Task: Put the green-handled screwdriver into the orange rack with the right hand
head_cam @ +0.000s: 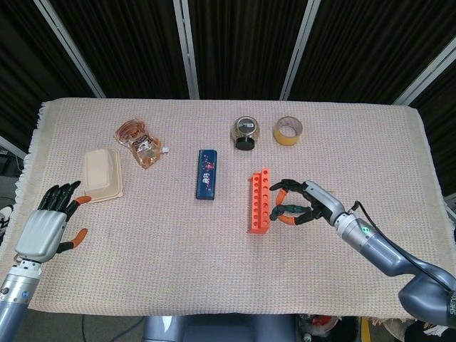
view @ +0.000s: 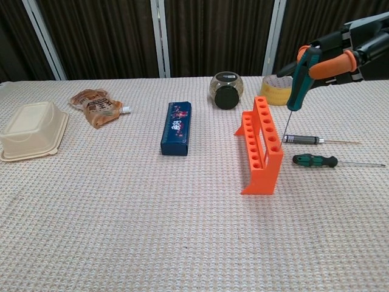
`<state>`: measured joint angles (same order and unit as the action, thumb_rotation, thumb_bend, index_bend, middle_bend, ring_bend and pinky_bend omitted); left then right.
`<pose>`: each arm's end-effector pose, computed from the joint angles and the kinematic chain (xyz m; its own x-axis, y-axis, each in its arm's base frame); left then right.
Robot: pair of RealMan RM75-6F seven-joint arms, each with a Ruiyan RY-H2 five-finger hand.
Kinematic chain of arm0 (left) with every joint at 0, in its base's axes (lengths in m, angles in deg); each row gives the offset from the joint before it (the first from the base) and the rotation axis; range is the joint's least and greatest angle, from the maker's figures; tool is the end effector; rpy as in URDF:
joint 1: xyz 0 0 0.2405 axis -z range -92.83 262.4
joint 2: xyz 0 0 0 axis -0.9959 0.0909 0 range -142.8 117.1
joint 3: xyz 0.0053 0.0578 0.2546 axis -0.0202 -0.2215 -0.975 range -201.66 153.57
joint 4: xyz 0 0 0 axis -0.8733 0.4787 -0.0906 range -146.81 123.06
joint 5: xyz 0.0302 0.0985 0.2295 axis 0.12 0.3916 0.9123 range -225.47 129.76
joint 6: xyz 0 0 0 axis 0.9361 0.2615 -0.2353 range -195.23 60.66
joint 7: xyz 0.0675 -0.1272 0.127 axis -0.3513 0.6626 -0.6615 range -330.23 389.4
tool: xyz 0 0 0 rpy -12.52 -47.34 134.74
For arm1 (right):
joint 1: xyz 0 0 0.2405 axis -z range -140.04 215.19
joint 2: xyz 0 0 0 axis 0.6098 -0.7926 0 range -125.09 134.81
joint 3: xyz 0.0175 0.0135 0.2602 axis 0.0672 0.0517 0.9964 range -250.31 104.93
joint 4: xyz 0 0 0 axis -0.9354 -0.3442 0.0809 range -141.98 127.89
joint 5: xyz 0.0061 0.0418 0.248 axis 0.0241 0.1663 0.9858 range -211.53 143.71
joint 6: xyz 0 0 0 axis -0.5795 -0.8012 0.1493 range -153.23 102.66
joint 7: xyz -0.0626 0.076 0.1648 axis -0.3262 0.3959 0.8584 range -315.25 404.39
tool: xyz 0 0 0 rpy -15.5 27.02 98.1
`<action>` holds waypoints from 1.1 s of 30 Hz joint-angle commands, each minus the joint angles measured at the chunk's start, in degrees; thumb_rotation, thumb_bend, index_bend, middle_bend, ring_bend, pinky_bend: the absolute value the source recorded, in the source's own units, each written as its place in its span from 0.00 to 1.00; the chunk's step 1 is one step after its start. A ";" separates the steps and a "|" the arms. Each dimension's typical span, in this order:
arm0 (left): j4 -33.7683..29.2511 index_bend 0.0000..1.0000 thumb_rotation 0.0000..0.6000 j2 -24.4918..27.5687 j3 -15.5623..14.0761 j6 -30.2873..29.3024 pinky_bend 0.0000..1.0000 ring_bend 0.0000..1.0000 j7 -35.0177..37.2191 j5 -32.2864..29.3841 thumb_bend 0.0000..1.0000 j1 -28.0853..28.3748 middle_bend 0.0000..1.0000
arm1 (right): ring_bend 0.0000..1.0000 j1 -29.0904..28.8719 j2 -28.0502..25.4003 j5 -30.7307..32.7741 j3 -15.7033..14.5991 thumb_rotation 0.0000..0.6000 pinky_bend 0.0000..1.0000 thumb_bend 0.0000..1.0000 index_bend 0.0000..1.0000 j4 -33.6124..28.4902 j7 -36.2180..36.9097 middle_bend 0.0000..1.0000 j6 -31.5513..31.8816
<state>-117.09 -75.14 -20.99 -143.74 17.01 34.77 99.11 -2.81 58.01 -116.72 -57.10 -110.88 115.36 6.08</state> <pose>-0.2547 0.2719 0.0867 0.4310 0.0991 0.8969 0.8970 -0.1549 -0.4140 -0.1401 -0.3879 0.0528 -0.4980 -0.6499 0.5741 -0.8313 0.1693 -0.5295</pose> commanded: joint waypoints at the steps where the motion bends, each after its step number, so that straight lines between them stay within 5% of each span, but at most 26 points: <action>1: 0.01 0.22 1.00 0.00 -0.04 0.05 0.00 0.00 -0.01 0.00 0.33 0.01 0.00 | 0.00 -0.21 0.10 -0.02 -0.15 1.00 0.00 0.32 0.59 0.19 0.10 0.21 0.03; 33: 0.13 0.22 1.00 0.36 -0.62 0.41 0.00 0.00 0.87 -0.17 0.33 -0.27 0.00 | 0.00 -2.35 5.08 0.58 -2.58 1.00 0.00 0.32 0.59 4.96 0.05 0.21 0.12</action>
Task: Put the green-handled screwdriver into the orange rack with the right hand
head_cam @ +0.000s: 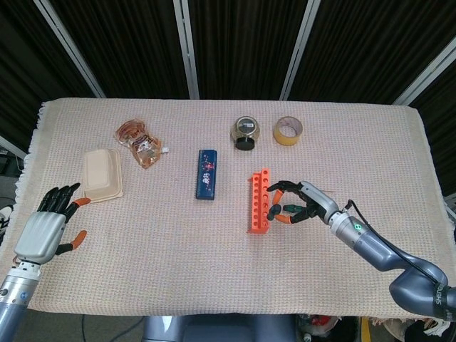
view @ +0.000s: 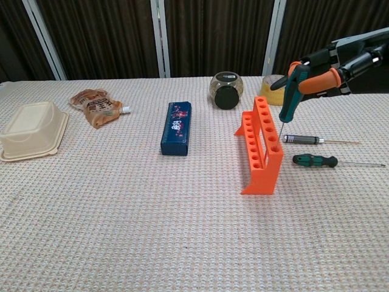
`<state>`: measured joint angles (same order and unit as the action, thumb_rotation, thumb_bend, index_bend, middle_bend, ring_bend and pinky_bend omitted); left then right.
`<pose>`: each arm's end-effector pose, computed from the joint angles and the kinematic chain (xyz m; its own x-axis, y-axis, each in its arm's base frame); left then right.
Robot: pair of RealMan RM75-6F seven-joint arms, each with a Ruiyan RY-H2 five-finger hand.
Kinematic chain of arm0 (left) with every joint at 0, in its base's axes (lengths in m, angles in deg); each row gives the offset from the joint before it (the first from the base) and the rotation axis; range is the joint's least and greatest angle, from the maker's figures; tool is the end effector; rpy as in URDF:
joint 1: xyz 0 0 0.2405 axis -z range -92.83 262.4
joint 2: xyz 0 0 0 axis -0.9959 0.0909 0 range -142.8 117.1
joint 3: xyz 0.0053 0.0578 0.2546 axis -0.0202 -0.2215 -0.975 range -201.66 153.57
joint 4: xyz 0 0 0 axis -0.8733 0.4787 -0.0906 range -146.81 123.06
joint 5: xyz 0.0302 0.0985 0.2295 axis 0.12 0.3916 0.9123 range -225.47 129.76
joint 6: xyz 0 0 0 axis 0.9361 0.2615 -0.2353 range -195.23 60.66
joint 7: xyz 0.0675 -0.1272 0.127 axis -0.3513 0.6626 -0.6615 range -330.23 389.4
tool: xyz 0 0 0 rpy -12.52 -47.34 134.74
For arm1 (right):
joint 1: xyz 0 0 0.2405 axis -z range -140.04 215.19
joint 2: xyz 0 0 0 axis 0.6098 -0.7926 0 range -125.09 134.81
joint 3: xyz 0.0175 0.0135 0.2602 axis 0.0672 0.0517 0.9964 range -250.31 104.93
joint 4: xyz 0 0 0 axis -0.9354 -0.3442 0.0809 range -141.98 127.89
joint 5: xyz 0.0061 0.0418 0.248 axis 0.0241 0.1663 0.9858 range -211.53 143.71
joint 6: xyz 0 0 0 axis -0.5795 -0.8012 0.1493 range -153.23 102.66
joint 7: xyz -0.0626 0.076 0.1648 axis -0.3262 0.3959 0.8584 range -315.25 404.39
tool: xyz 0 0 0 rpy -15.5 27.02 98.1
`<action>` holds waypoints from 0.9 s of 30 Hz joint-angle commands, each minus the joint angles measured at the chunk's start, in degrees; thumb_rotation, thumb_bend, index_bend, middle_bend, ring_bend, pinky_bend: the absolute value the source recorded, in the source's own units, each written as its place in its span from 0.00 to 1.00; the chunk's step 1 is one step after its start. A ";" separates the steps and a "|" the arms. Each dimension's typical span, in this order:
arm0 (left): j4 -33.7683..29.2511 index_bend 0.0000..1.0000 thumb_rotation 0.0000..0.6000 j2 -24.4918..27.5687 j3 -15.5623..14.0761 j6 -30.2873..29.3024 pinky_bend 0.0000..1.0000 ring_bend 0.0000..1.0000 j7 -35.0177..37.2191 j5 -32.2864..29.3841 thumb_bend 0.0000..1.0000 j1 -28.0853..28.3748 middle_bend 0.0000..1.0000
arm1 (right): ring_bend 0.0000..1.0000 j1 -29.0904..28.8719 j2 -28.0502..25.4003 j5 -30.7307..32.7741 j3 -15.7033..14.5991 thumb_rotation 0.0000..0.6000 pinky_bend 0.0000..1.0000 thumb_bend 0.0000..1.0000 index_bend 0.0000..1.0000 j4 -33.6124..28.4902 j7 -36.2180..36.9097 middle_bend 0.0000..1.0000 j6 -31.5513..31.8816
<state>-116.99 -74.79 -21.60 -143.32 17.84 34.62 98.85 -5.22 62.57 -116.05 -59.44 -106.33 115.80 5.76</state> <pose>-0.2598 0.2683 0.0857 0.4260 0.1195 0.8968 0.9010 -0.1466 -0.4084 -0.1482 -0.3962 0.0306 -0.5047 -0.6556 0.5616 -0.8314 0.1937 -0.5209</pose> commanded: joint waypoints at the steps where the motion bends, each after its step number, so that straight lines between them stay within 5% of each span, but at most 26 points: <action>1: 0.09 0.22 1.00 0.00 -0.04 0.02 0.00 0.00 0.11 -0.01 0.33 -0.03 0.00 | 0.00 0.22 1.07 -0.08 -0.39 1.00 0.00 0.32 0.59 0.75 -0.79 0.21 1.02; 27: 0.35 0.22 1.00 0.36 -0.29 -0.17 0.00 0.00 0.66 0.54 0.33 -0.25 0.00 | 0.00 3.11 10.69 1.81 -4.21 1.00 0.00 0.30 0.55 6.14 -15.32 0.20 9.44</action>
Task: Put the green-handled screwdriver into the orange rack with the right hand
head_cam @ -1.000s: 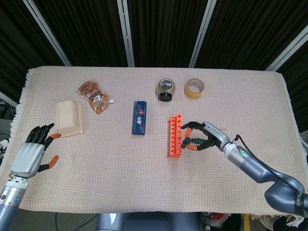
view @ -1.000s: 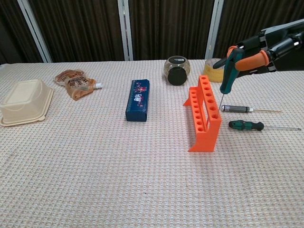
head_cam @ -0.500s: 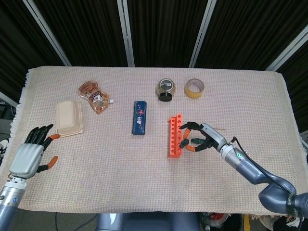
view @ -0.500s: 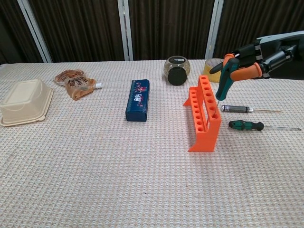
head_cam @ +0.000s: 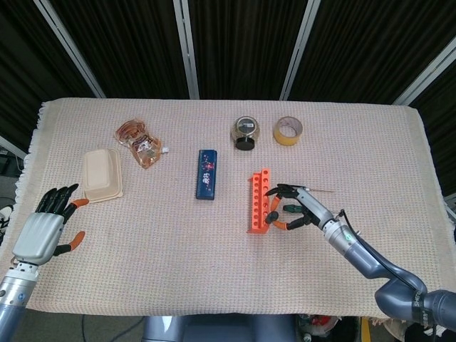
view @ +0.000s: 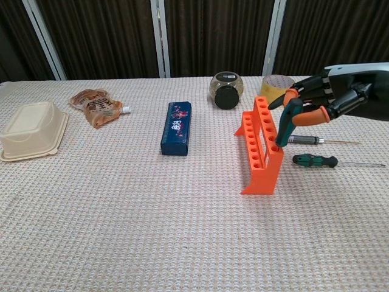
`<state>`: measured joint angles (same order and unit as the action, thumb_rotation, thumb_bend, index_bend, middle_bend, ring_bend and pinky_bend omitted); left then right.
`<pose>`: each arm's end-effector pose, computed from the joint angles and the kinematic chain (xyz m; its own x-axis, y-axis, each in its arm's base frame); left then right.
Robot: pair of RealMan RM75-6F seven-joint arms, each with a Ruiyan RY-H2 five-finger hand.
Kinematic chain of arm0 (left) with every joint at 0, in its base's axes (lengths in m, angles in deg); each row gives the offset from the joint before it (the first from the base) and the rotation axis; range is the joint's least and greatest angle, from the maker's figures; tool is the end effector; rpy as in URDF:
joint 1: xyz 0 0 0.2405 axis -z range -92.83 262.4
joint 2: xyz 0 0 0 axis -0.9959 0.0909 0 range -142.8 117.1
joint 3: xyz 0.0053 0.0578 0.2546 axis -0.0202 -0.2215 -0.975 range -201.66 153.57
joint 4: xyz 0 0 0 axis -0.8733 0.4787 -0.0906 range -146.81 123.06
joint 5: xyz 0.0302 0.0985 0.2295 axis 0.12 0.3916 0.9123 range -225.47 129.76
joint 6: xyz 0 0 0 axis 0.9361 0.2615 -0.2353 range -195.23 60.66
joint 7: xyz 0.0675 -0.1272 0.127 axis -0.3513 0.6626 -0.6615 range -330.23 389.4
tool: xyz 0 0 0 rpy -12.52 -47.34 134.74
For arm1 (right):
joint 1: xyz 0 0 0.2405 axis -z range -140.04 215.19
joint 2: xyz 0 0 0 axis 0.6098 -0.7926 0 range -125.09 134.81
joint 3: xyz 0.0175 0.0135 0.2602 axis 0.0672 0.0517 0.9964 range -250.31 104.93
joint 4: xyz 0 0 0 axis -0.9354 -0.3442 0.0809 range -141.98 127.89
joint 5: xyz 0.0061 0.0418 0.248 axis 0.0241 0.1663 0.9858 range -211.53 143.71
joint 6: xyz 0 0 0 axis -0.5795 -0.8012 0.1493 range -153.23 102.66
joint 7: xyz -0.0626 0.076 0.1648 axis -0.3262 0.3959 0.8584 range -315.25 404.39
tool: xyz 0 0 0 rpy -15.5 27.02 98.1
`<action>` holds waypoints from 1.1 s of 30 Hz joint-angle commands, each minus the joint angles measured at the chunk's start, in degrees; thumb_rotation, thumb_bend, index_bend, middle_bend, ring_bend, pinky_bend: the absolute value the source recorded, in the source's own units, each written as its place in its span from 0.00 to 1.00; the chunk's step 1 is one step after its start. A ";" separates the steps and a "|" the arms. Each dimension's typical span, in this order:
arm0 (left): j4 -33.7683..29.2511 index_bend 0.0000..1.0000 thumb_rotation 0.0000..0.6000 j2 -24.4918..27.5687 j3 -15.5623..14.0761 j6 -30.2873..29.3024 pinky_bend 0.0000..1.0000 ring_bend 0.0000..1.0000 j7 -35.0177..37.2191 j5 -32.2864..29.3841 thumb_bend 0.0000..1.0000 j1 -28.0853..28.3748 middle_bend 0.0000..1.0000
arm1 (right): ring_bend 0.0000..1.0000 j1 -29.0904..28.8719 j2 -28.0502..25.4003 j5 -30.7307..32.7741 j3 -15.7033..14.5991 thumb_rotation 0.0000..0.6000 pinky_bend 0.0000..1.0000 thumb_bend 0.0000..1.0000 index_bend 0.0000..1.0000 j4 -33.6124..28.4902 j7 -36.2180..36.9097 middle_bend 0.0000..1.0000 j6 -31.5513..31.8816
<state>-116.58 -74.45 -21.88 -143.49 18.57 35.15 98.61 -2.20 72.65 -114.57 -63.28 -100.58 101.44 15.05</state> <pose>-0.2627 0.2665 0.0875 0.4276 0.1202 0.8960 0.9002 -0.1477 -0.4098 -0.1720 -0.3853 -0.0078 -0.4095 -0.6306 0.6593 -0.8767 0.0720 -0.4757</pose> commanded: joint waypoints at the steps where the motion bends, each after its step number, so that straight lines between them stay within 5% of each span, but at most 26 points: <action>1: -0.11 0.22 1.00 0.02 0.00 -0.01 0.00 0.00 -0.13 0.02 0.33 0.00 0.00 | 0.00 0.13 0.90 0.51 -0.45 1.00 0.00 0.30 0.54 0.58 -1.60 0.20 0.28; 6: -0.31 0.22 1.00 0.07 0.04 -0.13 0.00 0.00 -0.34 0.01 0.33 -0.04 0.00 | 0.00 0.21 1.78 0.90 -0.75 1.00 0.00 0.23 0.44 1.14 -4.39 0.17 0.86; 12: -0.42 0.22 1.00 0.08 0.14 -0.26 0.00 0.00 -0.42 -0.05 0.33 -0.07 0.00 | 0.00 0.53 1.06 1.19 -0.45 1.00 0.00 0.10 0.20 0.19 -6.39 0.10 2.00; 17: -0.48 0.22 1.00 -0.04 0.23 -0.17 0.00 0.00 -0.39 0.09 0.33 0.09 0.00 | 0.00 0.92 -1.12 0.81 0.01 1.00 0.00 0.07 0.13 -1.85 -7.36 0.08 3.16; 24: -0.25 0.22 1.00 -0.28 0.35 0.10 0.00 0.00 -0.09 0.16 0.33 0.34 0.00 | 0.00 2.39 -7.05 0.43 1.00 1.00 0.00 0.08 0.16 -6.05 -8.15 0.08 5.84; 27: 0.07 0.22 1.00 -0.36 0.47 -0.04 0.00 0.00 0.18 -0.24 0.33 0.21 0.00 | 0.00 4.13 -9.11 2.45 2.10 1.00 0.00 0.20 0.26 -6.91 -9.03 0.11 8.95; 30: 0.66 0.22 1.00 -0.66 0.71 -0.71 0.00 0.00 0.41 -0.93 0.33 -0.21 0.00 | 0.00 6.55 -9.43 7.00 3.23 1.00 0.03 0.33 0.34 -6.19 -16.03 0.15 14.51; 33: 1.49 0.22 1.00 -1.30 0.74 -1.55 0.00 0.00 0.21 -1.54 0.33 -0.82 0.00 | 0.00 8.89 -7.65 11.51 2.99 1.00 0.04 0.37 0.34 -5.01 -30.49 0.16 21.89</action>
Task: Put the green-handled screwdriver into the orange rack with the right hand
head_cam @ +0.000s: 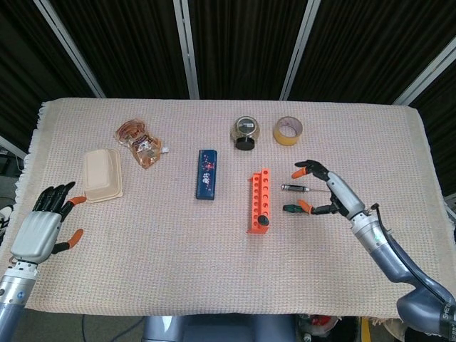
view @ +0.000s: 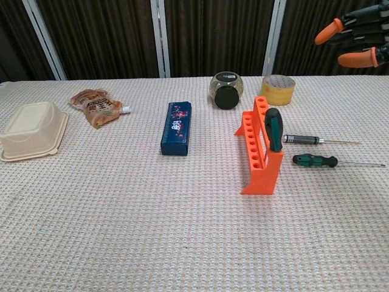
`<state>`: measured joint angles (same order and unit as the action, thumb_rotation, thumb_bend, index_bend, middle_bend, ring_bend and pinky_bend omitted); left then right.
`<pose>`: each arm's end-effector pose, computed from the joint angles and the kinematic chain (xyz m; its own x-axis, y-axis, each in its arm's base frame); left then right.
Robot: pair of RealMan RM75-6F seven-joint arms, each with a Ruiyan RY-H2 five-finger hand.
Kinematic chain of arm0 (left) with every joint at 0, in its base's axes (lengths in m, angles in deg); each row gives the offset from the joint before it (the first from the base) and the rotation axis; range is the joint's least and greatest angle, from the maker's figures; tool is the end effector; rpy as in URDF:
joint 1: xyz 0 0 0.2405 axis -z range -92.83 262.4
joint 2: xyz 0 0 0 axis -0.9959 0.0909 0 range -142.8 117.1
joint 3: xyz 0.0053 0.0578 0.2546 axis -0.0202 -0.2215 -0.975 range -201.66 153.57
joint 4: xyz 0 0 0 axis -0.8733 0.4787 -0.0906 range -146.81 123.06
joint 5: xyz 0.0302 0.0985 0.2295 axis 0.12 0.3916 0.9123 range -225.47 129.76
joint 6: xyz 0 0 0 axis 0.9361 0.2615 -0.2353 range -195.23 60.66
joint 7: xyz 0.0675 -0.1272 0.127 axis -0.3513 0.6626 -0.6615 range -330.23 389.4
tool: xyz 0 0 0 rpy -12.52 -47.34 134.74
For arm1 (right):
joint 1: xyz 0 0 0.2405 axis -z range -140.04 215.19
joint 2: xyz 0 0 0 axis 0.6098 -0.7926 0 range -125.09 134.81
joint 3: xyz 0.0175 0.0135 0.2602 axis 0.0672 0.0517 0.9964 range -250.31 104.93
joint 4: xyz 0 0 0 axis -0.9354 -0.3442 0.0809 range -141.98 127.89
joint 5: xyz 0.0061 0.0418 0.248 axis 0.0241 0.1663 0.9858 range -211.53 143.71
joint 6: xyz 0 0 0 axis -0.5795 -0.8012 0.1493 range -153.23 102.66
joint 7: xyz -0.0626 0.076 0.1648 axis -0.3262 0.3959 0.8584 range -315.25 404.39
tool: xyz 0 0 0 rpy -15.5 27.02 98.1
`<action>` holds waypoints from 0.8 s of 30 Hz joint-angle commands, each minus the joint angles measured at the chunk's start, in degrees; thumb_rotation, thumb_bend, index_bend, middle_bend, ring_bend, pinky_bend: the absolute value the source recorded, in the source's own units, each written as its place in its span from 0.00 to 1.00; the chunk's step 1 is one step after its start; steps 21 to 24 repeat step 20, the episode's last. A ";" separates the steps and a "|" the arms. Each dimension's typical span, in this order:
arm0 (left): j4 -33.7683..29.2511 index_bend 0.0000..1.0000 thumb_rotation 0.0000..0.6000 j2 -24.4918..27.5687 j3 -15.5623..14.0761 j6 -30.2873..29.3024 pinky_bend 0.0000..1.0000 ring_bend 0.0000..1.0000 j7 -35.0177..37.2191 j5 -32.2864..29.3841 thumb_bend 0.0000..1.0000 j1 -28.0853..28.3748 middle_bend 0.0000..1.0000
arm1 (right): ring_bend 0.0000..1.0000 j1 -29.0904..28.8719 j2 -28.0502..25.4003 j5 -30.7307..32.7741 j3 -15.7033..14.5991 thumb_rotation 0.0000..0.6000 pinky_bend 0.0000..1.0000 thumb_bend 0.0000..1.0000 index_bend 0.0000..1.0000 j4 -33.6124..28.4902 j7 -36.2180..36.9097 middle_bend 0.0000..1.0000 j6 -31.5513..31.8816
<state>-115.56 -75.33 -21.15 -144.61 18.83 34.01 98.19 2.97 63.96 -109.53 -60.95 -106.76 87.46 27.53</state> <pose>-0.2680 0.2694 0.0910 0.4176 0.0962 0.9035 0.9061 -0.1176 -0.4063 -0.1820 -0.3929 0.0780 -0.3054 -0.4097 0.8596 -0.9210 -0.1023 -0.3759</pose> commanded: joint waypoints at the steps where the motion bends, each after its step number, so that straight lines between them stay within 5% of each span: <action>1: 0.67 0.22 1.00 -0.61 -0.10 -0.56 0.00 0.00 0.10 -0.64 0.33 -0.65 0.00 | 0.00 4.53 1.78 7.63 0.42 1.00 0.04 0.38 0.34 1.56 -21.07 0.16 11.99; 4: 1.59 0.22 1.00 -1.35 -0.51 -1.34 0.00 0.00 0.36 -0.99 0.33 -1.52 0.00 | 0.00 6.99 4.92 9.68 -0.50 1.00 0.04 0.37 0.33 2.16 -32.77 0.16 19.64; 10: 3.72 0.22 1.00 -2.97 -1.38 -3.66 0.00 0.00 2.00 -0.92 0.33 -3.69 0.00 | 0.00 12.27 9.04 6.99 -4.77 1.00 0.00 0.36 0.22 5.32 -43.62 0.12 29.06; 16: 6.47 0.22 1.00 -4.99 -1.69 -7.14 0.00 0.00 4.54 1.16 0.33 -5.63 0.00 | 0.00 17.62 11.19 2.83 -9.57 1.00 0.00 0.34 0.12 8.88 -46.85 0.04 32.98; 24: 7.08 0.22 1.00 -5.46 -1.92 -8.61 0.00 0.00 4.73 1.92 0.33 -6.58 0.00 | 0.00 19.98 11.34 0.95 -10.97 1.00 0.00 0.34 0.11 9.11 -46.05 0.03 34.21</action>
